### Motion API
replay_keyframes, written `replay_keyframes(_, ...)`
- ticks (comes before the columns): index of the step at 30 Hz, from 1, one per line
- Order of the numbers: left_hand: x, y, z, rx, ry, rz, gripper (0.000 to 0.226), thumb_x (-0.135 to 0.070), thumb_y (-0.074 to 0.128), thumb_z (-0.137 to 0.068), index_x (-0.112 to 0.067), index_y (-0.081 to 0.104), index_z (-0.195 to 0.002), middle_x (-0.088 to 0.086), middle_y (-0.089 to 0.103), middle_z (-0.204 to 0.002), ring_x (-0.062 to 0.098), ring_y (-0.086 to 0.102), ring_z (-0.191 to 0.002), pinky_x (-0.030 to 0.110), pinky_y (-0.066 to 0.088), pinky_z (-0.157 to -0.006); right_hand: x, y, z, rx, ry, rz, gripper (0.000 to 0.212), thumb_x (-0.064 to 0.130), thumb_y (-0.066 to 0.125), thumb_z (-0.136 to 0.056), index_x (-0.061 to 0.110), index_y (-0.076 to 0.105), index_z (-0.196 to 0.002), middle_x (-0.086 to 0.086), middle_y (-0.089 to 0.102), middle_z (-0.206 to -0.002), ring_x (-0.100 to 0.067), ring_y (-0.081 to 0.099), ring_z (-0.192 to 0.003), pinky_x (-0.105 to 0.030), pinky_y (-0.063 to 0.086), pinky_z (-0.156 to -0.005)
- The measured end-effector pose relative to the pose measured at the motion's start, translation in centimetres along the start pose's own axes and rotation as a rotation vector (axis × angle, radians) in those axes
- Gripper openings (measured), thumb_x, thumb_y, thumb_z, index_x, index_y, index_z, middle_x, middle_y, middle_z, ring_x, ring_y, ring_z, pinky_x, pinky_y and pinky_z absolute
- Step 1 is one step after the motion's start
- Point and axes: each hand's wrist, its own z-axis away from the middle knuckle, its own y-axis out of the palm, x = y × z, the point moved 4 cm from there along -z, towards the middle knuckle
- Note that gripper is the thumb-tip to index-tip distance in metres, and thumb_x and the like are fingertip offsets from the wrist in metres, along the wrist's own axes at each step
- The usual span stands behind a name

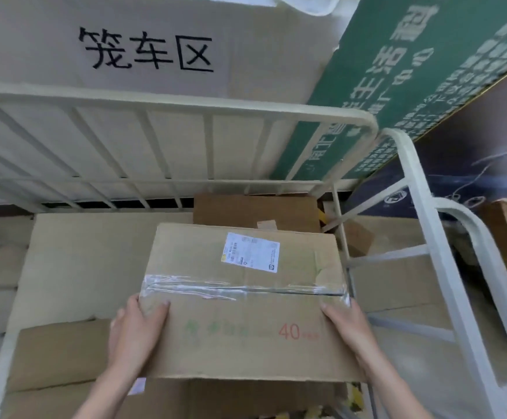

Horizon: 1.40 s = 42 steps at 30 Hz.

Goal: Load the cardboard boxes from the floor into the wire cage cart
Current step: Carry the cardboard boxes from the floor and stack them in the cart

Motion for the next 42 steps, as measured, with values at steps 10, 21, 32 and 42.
replay_keyframes(10,-5.6,15.1,-4.1,0.021,0.38,-0.399,0.08,-0.05,0.04,-0.096,0.004,0.026,-0.152,0.038,0.031,-0.152,0.053,0.034,-0.139,0.063,0.035,-0.106,-3.9,3.4,-12.8,0.072,-0.18,0.753,0.106,0.085,0.038,-0.081,0.038,-0.024,-0.153,-0.01,-0.037,-0.158,-0.039,-0.034,-0.145,-0.059,-0.008,-0.12)
replay_keyframes(21,-10.5,17.5,-5.5,0.094,0.494,-0.767,0.118,-0.093,-0.004,-0.069,-0.02,0.016,-0.159,0.02,-0.006,-0.165,0.046,-0.003,-0.151,0.072,0.026,-0.107,-1.0,3.7,-16.6,0.115,-0.271,0.82,0.123,0.105,0.009,-0.053,0.038,-0.045,-0.14,-0.008,-0.065,-0.134,-0.038,-0.061,-0.121,-0.064,-0.031,-0.106)
replay_keyframes(32,-16.6,17.9,-10.9,0.184,0.426,-0.792,0.108,-0.092,0.022,-0.071,-0.037,-0.024,-0.153,0.011,-0.039,-0.158,0.037,-0.039,-0.142,0.07,0.0,-0.113,4.5,2.5,-21.7,0.127,-0.297,0.791,0.124,0.098,0.04,-0.061,0.043,-0.025,-0.152,-0.009,-0.055,-0.142,-0.038,-0.06,-0.119,-0.057,-0.039,-0.091)
replay_keyframes(42,-18.5,15.4,1.5,0.154,0.629,-0.753,0.074,-0.052,0.035,-0.102,-0.031,-0.007,-0.16,0.01,-0.007,-0.168,0.033,-0.013,-0.153,0.064,0.002,-0.119,2.8,-3.1,-11.2,0.079,-0.368,0.421,0.078,0.067,0.038,-0.093,0.043,0.002,-0.158,0.004,-0.011,-0.168,-0.026,-0.016,-0.153,-0.052,0.0,-0.121)
